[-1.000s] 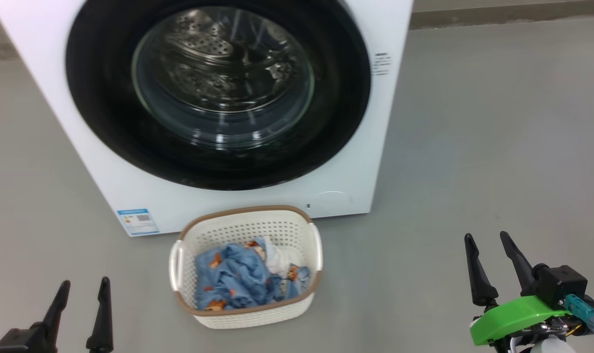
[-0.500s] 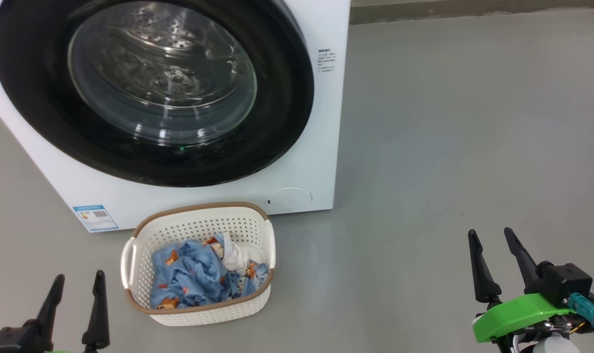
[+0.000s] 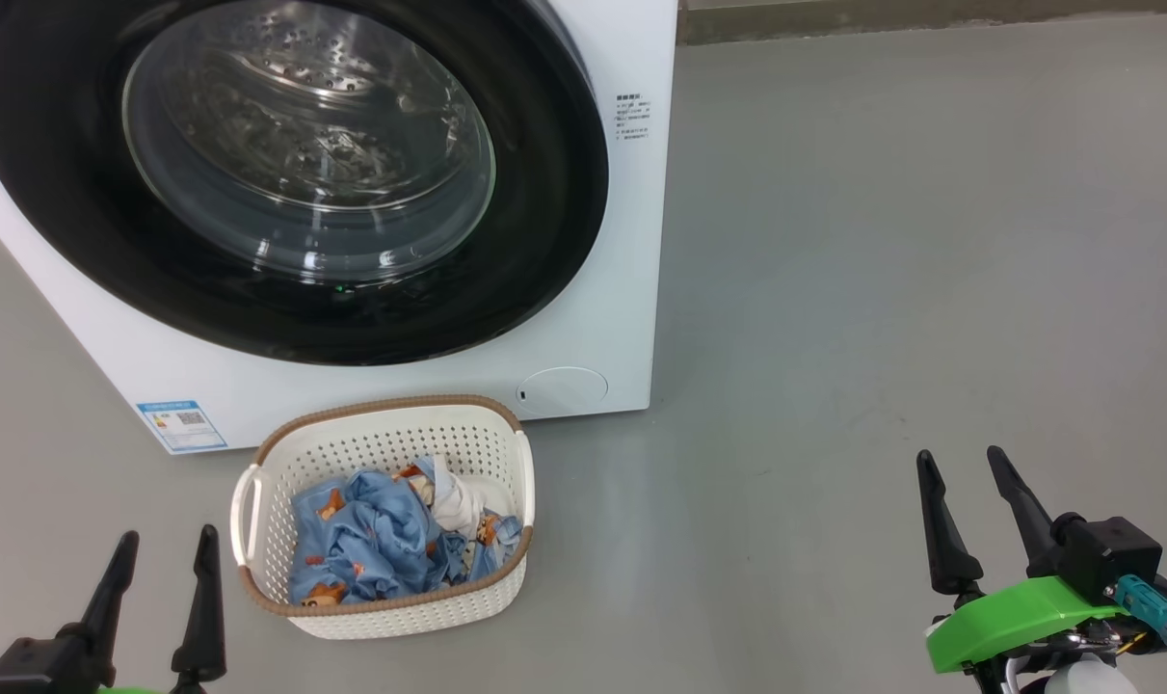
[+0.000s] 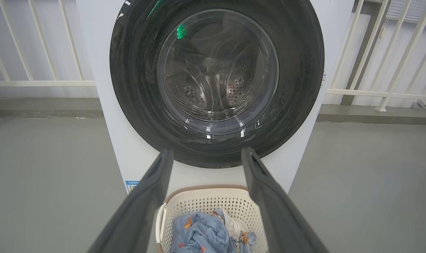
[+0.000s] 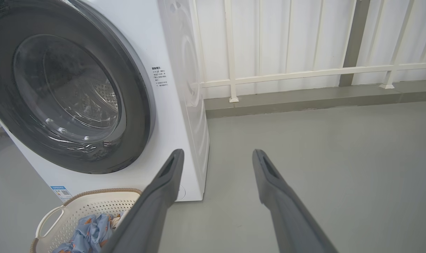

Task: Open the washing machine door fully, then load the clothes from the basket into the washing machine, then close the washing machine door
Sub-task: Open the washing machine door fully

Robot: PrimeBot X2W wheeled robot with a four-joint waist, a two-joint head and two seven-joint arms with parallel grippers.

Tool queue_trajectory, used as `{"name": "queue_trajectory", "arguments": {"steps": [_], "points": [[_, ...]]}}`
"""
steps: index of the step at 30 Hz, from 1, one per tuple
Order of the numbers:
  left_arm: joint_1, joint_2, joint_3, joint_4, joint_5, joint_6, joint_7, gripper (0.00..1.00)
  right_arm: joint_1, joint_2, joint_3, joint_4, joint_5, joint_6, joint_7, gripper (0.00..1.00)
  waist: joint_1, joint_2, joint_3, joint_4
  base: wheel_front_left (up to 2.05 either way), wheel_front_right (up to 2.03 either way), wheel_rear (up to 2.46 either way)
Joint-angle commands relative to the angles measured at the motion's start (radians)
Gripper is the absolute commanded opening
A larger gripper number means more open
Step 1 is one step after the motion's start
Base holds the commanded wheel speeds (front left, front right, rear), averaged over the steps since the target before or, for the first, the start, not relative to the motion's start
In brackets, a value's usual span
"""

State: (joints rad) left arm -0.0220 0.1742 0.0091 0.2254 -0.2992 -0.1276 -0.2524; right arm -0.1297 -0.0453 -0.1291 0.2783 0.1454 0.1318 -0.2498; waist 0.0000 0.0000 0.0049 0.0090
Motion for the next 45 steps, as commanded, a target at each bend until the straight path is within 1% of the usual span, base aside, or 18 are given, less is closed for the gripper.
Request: {"name": "queue_trajectory", "arguments": {"steps": [1, 12, 18, 22, 23, 24, 32, 37, 43, 44, 45], "points": [[-0.016, 0.024, 0.037, -0.030, 0.011, -0.003, -0.009, 1.00, -0.032, -0.005, 0.031, -0.026, 0.012, -0.001, -0.012, 1.00, 0.0000, 0.0000, 0.000, 0.000, 0.00, 0.00, 0.00], [-0.013, 0.021, 0.035, -0.044, 0.017, -0.003, -0.009, 1.00, -0.044, -0.005, 0.053, -0.022, 0.032, -0.001, -0.012, 1.00, 0.0000, 0.0000, 0.002, 0.003, 0.00, 0.00, 0.00], [0.000, 0.020, 0.035, -0.064, 0.018, -0.003, -0.009, 1.00, -0.073, -0.005, 0.058, -0.016, 0.147, -0.001, -0.012, 1.00, 0.0000, 0.0000, 0.007, 0.009, 0.00, 0.00, 0.00], [0.012, 0.023, 0.024, -0.075, 0.023, -0.003, -0.009, 1.00, -0.101, -0.005, 0.057, -0.008, 0.283, -0.001, -0.012, 1.00, 0.0000, 0.0000, 0.012, 0.015, 0.00, 0.00, 0.00], [0.012, 0.023, 0.024, -0.075, 0.023, -0.003, -0.009, 1.00, -0.101, -0.005, 0.057, -0.008, 0.283, -0.001, -0.012, 1.00, 0.0000, 0.0000, 0.012, 0.015, 0.00, 0.00, 0.00], [0.015, 0.024, 0.022, -0.078, 0.024, -0.003, -0.009, 1.00, -0.108, -0.005, 0.057, -0.007, 0.314, -0.001, -0.012, 1.00, 0.0000, 0.0000, 0.013, 0.016, 0.00, 0.00, 0.00], [0.031, 0.019, 0.006, -0.096, 0.028, -0.003, -0.009, 1.00, -0.168, -0.005, 0.048, 0.032, 0.653, -0.001, -0.012, 1.00, 0.0000, 0.0000, 0.027, 0.038, 0.00, 0.00, 0.00], [0.029, 0.018, -0.015, -0.094, 0.021, -0.003, -0.009, 1.00, -0.213, -0.005, 0.083, 0.075, 0.864, -0.001, -0.012, 1.00, 0.0000, 0.0000, 0.041, 0.053, 0.00, 0.00, 0.00], [0.013, 0.027, -0.036, -0.092, 0.009, -0.003, -0.009, 1.00, -0.284, -0.005, 0.133, 0.141, 1.072, -0.001, -0.011, 1.00, 0.0000, 0.0000, 0.063, 0.075, 0.00, 0.00, 0.00], [0.011, 0.029, -0.038, -0.092, 0.007, -0.003, -0.009, 1.00, -0.297, -0.005, 0.137, 0.152, 1.097, -0.001, -0.005, 0.86, 0.0000, 0.0000, 0.067, 0.079, 0.00, 0.00, 0.00], [0.008, 0.032, -0.039, -0.092, 0.005, -0.003, -0.009, 1.00, -0.311, -0.005, 0.140, 0.162, 1.114, -0.001, -0.001, 0.60, 0.0000, 0.0000, 0.072, 0.082, 0.00, 0.00, 0.00]]}}
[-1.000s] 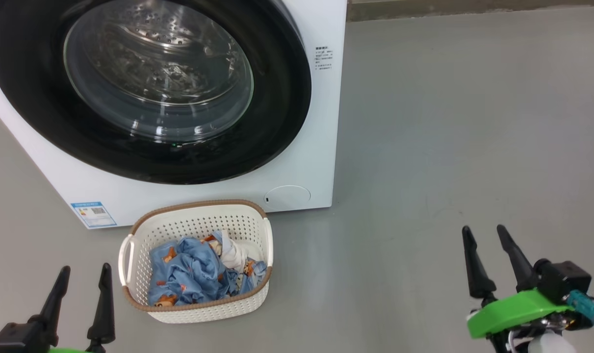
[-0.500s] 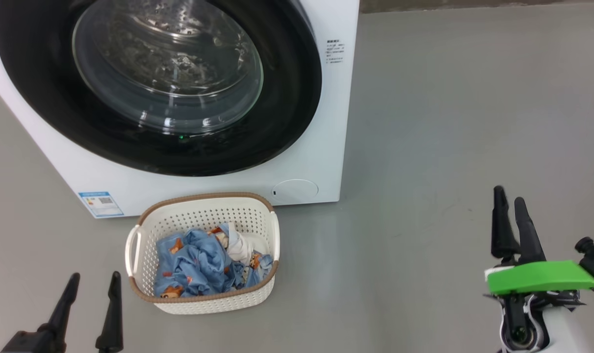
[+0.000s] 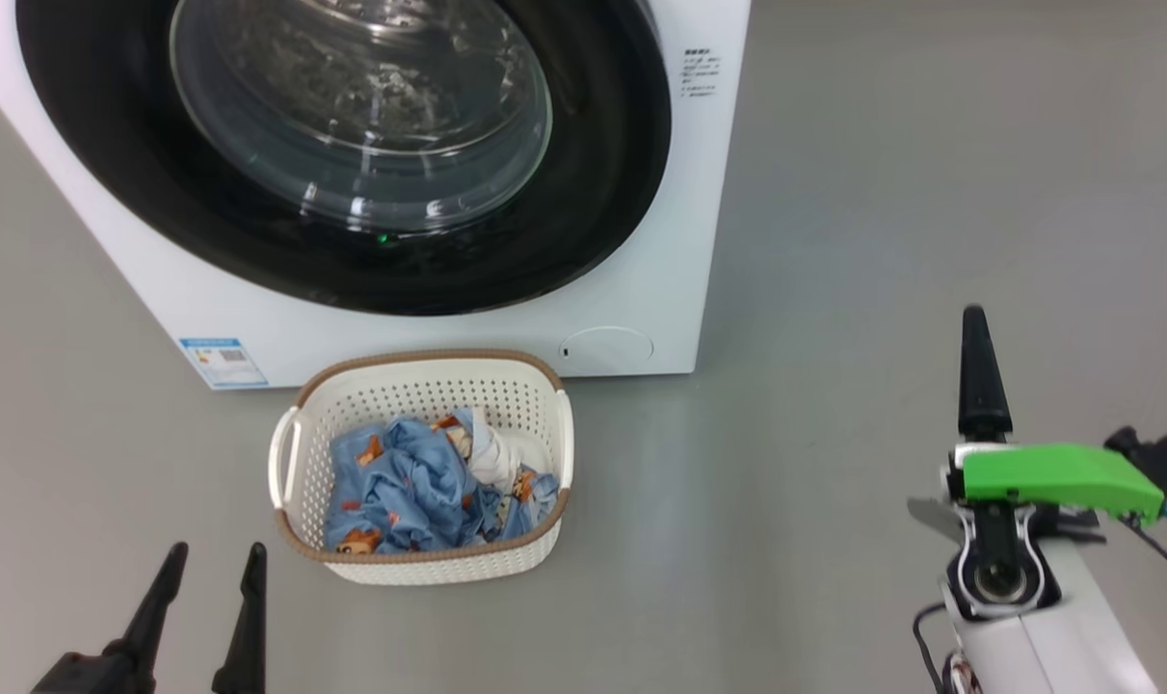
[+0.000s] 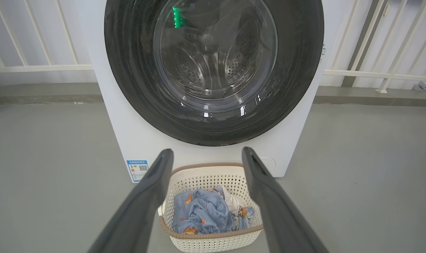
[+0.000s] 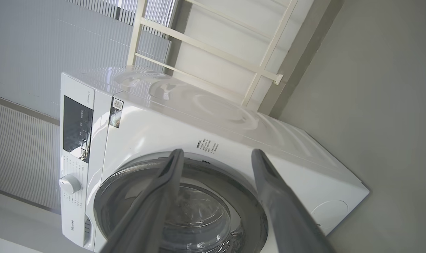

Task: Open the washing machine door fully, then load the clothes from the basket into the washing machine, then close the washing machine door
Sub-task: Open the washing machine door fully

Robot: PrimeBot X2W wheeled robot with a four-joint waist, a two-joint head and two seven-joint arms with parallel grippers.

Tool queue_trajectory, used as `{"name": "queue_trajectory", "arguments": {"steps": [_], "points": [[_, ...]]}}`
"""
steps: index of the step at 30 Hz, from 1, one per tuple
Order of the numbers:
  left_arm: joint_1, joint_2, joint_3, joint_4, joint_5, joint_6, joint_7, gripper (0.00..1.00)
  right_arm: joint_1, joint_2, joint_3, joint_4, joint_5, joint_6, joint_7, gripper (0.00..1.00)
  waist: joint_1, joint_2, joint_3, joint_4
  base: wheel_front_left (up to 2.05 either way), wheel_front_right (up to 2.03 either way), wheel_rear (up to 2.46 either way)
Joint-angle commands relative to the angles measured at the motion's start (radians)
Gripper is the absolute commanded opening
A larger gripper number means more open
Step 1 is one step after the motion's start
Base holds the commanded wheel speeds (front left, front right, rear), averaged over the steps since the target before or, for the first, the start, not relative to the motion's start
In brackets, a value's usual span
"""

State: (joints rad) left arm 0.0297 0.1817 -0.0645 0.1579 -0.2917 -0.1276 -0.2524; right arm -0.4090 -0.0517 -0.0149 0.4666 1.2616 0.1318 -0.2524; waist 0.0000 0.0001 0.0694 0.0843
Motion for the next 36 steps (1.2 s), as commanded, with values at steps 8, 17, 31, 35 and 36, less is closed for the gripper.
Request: {"name": "queue_trajectory", "arguments": {"steps": [8, 17, 31, 35, 36], "points": [[-0.061, 0.038, 0.028, -0.028, -0.016, -0.003, -0.009, 1.00, -0.126, 0.000, 0.017, 0.038, 0.064, -0.001, 0.070, 0.00, 0.0000, -0.0001, 0.043, 0.027, 0.00, 0.00, 0.00], [-0.080, 0.046, 0.009, -0.037, -0.031, -0.003, -0.009, 1.00, -0.249, -0.044, 0.013, 0.120, 0.057, -0.001, 0.220, 0.00, 0.0000, -0.0001, 0.091, 0.040, 0.00, 0.00, 0.00], [-0.159, 0.061, -0.038, -0.059, -0.067, -0.003, -0.009, 1.00, -0.495, -0.066, -0.009, 0.225, 0.026, -0.001, 0.466, 0.00, 0.0000, -0.0001, 0.196, 0.067, 0.00, 0.00, 0.00], [-0.190, 0.069, -0.053, -0.070, -0.081, -0.003, -0.009, 1.00, -0.582, -0.067, -0.024, 0.267, 0.004, -0.001, 0.529, 0.00, 0.0000, -0.0001, 0.235, 0.076, 0.00, 0.00, 0.00], [-0.197, 0.069, -0.057, -0.071, -0.085, -0.003, -0.009, 1.00, -0.604, -0.068, -0.030, 0.278, -0.002, -0.001, 0.545, 0.00, 0.0000, -0.0001, 0.243, 0.079, 0.00, 0.00, 0.00]]}}
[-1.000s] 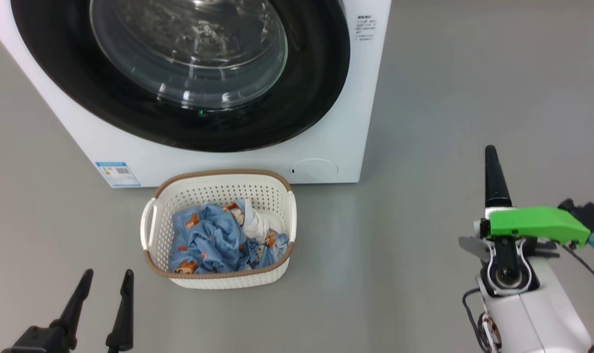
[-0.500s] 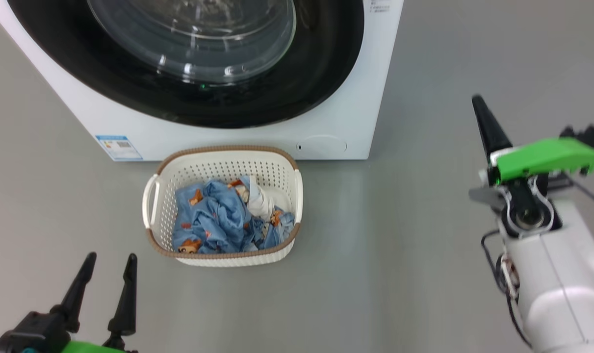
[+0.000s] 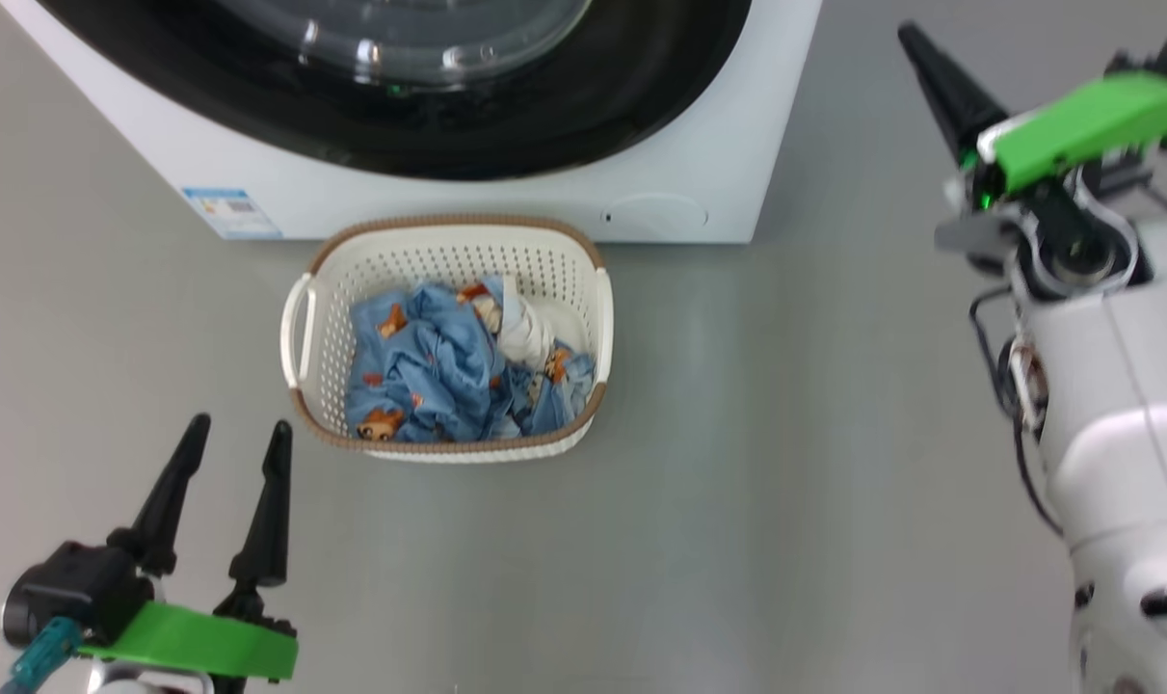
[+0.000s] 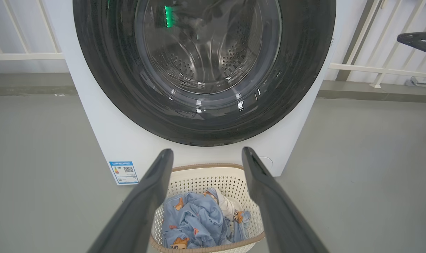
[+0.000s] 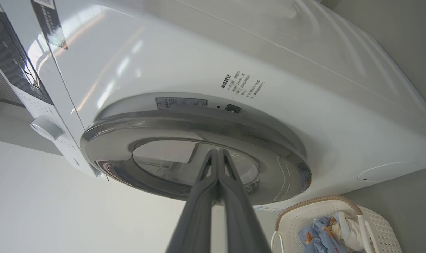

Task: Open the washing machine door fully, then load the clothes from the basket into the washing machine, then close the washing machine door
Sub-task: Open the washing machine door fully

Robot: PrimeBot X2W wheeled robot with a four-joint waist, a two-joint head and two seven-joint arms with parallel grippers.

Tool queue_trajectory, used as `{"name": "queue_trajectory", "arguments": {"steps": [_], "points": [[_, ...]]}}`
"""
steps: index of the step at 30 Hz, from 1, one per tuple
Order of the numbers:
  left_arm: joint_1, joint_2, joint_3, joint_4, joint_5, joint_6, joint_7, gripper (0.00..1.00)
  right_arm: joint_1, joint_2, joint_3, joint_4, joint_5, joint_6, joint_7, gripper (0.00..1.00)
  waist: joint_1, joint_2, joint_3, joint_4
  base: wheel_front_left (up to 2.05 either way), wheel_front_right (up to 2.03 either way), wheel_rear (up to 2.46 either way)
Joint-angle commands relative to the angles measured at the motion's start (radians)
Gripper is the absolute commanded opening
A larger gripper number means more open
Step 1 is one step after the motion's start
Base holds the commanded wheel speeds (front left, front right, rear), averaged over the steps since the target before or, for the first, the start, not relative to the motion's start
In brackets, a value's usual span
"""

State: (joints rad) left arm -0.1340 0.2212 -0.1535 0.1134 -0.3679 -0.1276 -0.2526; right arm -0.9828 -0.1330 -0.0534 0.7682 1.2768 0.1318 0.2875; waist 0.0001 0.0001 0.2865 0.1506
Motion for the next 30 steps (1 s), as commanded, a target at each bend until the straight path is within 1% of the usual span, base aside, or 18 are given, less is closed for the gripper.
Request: {"name": "queue_trajectory", "arguments": {"steps": [1, 10, 11, 14, 21, 30], "points": [[-0.039, 0.030, 0.029, -0.028, -0.012, -0.003, -0.009, 1.00, -0.053, 0.014, 0.003, -0.013, -0.021, -0.001, 0.020, 0.00, 0.0000, -0.0001, 0.035, 0.016, 0.00, 0.00, 0.00], [-0.081, 0.033, -0.003, -0.039, -0.038, -0.003, -0.009, 1.00, -0.254, 0.006, -0.072, 0.091, -0.086, -0.001, 0.079, 0.00, 0.0000, -0.0001, 0.104, 0.047, 0.00, 0.00, 0.00], [-0.089, 0.033, -0.008, -0.042, -0.042, -0.003, -0.009, 1.00, -0.299, 0.006, -0.088, 0.118, -0.104, -0.001, 0.085, 0.00, 0.0000, -0.0001, 0.119, 0.053, 0.00, 0.00, 0.00], [-0.105, 0.033, -0.017, -0.047, -0.049, -0.003, -0.009, 1.00, -0.365, 0.011, -0.103, 0.157, -0.137, -0.001, 0.089, 0.00, 0.0000, -0.0001, 0.142, 0.063, 0.00, 0.00, 0.00], [-0.148, 0.026, -0.043, -0.058, -0.065, -0.003, -0.009, 1.00, -0.506, 0.035, -0.127, 0.253, -0.219, -0.001, 0.071, 0.00, 0.0000, -0.0001, 0.197, 0.086, 0.00, 0.00, 0.00], [-0.189, 0.017, -0.078, -0.075, -0.080, -0.003, -0.009, 1.00, -0.627, 0.060, -0.151, 0.348, -0.287, -0.001, 0.030, 0.00, 0.0000, -0.0001, 0.244, 0.114, 0.00, 0.00, 0.00]]}}
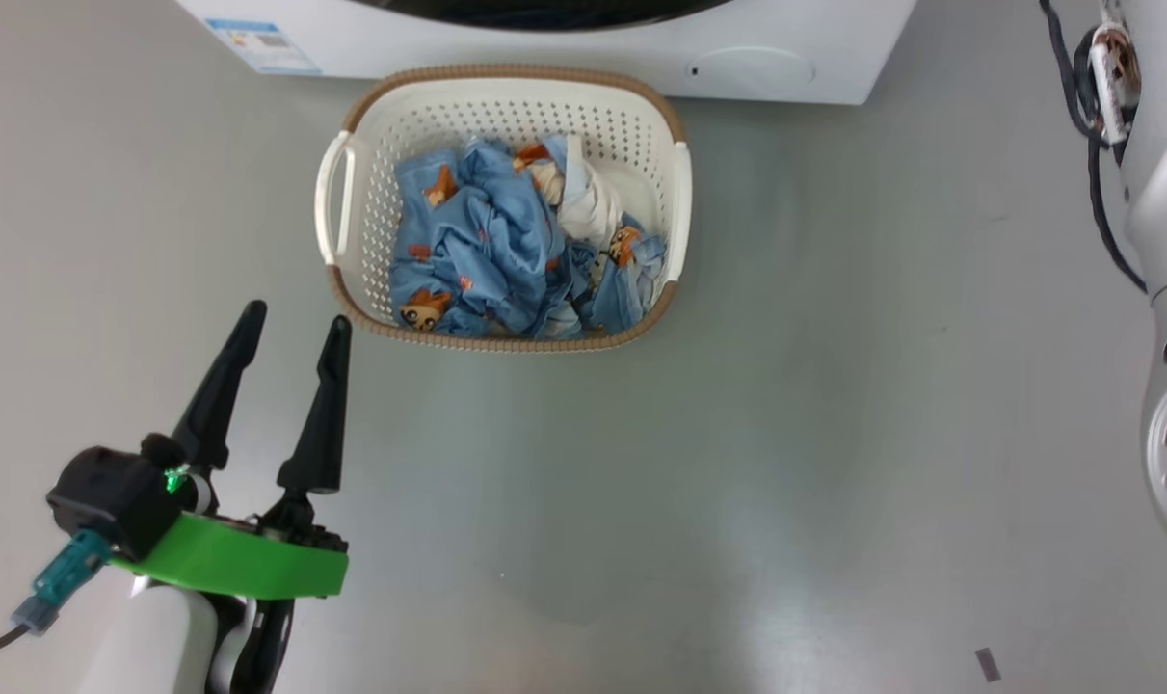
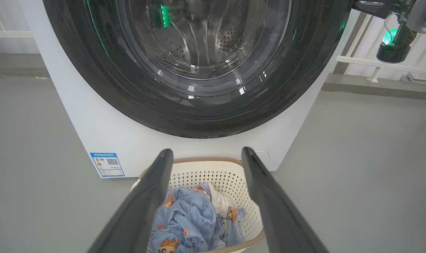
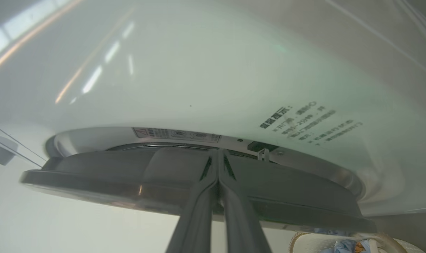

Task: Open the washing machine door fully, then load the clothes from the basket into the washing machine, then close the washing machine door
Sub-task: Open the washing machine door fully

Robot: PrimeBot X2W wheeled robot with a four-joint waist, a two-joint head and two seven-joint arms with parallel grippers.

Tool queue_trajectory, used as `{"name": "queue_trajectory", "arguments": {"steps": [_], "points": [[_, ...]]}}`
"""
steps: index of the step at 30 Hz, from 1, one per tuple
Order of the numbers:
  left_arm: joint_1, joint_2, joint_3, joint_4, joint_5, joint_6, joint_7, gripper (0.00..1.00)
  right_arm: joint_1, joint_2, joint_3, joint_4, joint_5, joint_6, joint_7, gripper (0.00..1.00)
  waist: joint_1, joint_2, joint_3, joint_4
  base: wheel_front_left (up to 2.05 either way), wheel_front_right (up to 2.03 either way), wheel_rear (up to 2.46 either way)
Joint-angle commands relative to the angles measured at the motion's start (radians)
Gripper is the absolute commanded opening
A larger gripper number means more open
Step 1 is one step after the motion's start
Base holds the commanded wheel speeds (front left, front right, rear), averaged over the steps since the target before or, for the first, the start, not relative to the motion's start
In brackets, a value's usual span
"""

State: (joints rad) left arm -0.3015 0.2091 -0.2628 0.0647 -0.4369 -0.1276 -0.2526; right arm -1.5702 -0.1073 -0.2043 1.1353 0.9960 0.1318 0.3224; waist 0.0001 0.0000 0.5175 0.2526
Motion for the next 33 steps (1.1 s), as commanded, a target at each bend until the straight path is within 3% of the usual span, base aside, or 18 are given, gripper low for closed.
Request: {"name": "queue_trajectory", "arguments": {"steps": [1, 17, 33], "points": [[-0.022, 0.029, 0.032, -0.026, -0.011, -0.003, -0.009, 1.00, -0.040, 0.034, 0.000, -0.019, -0.007, -0.001, -0.005, 0.00, 0.0000, 0.0000, 0.013, 0.012, 0.00, 0.00, 0.00], [-0.048, 0.021, 0.025, -0.034, -0.026, -0.003, -0.009, 1.00, -0.154, 0.042, -0.019, 0.093, -0.075, -0.001, -0.035, 0.00, 0.0000, 0.0000, 0.061, 0.047, 0.00, 0.00, 0.00], [-0.045, 0.030, 0.044, -0.053, -0.011, -0.003, -0.009, 1.00, 0.027, 0.057, 0.056, -0.079, 0.011, -0.001, 0.207, 0.00, 0.0000, 0.0000, 0.013, 0.017, 0.00, 0.00, 0.00]]}}
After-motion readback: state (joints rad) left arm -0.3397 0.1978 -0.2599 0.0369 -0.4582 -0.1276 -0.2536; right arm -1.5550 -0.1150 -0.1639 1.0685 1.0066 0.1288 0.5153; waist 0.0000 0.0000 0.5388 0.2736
